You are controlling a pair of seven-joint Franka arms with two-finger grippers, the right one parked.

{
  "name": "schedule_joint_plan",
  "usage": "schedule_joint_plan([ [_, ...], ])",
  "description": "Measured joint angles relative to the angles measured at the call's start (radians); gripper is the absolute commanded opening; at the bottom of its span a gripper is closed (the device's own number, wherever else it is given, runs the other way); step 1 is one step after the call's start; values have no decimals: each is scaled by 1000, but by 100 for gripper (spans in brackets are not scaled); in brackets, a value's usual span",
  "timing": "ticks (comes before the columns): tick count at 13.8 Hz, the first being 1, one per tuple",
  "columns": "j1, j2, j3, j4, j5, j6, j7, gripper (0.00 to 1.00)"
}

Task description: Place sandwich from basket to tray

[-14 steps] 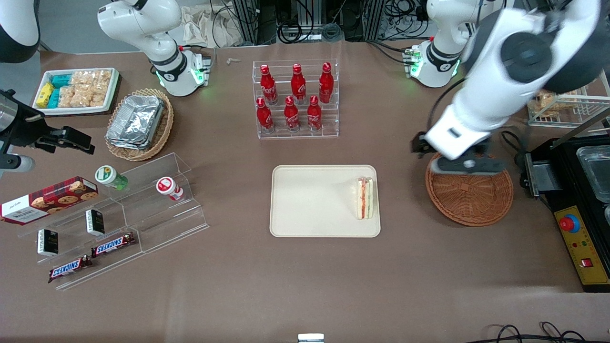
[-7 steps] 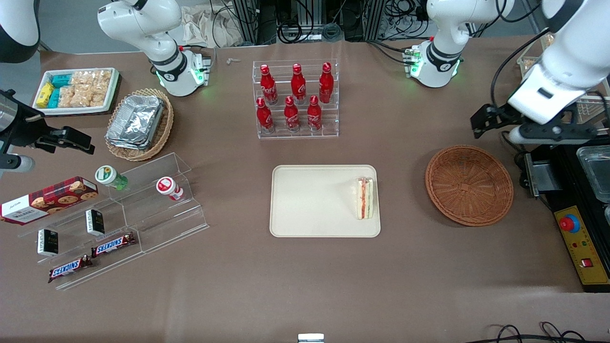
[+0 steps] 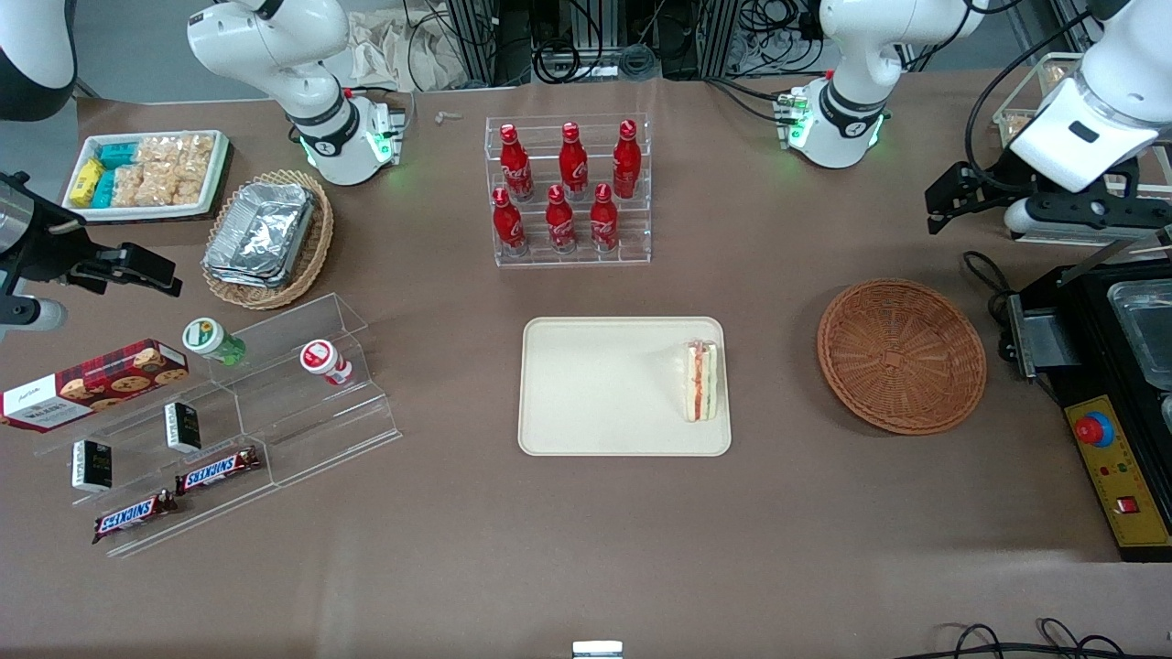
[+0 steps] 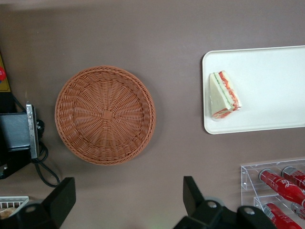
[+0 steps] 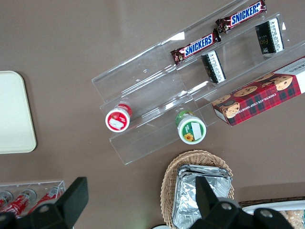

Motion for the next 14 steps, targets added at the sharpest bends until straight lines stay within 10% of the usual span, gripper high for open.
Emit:
schedule_joint_plan([
  [14, 0, 161, -51, 165, 3, -25, -33, 100],
])
